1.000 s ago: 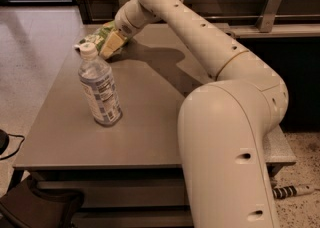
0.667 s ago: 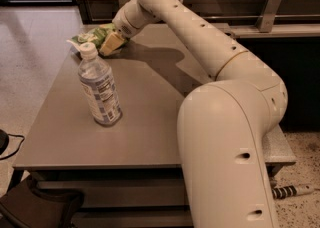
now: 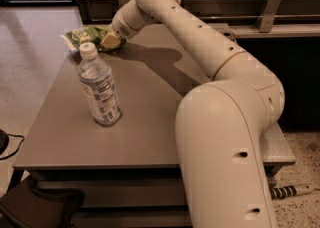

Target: Pick green jalapeno chip bag

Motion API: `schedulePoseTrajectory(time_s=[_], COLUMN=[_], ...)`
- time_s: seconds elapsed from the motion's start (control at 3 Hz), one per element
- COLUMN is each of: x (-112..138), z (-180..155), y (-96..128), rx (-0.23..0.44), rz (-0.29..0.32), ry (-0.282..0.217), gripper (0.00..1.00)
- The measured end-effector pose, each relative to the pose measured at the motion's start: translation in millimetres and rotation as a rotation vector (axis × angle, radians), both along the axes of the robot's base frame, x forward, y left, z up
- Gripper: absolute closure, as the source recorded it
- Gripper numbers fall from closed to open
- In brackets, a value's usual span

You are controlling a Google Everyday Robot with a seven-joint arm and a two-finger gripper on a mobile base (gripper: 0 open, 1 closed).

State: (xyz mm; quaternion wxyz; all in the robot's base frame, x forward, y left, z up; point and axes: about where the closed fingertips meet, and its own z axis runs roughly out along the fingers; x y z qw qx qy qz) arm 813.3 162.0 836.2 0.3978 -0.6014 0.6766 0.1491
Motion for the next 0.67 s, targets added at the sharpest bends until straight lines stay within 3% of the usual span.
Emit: schedulePoseTrajectory(time_s=[0.33,0.67], x=[-0.5,-0.5], z=[-2.6,-1.7], y=[2.4,2.5], rx=[-0.001,-0.001], rz=[0.003,0.003], ry=[0.004,0.004], gripper=[1.0,1.0])
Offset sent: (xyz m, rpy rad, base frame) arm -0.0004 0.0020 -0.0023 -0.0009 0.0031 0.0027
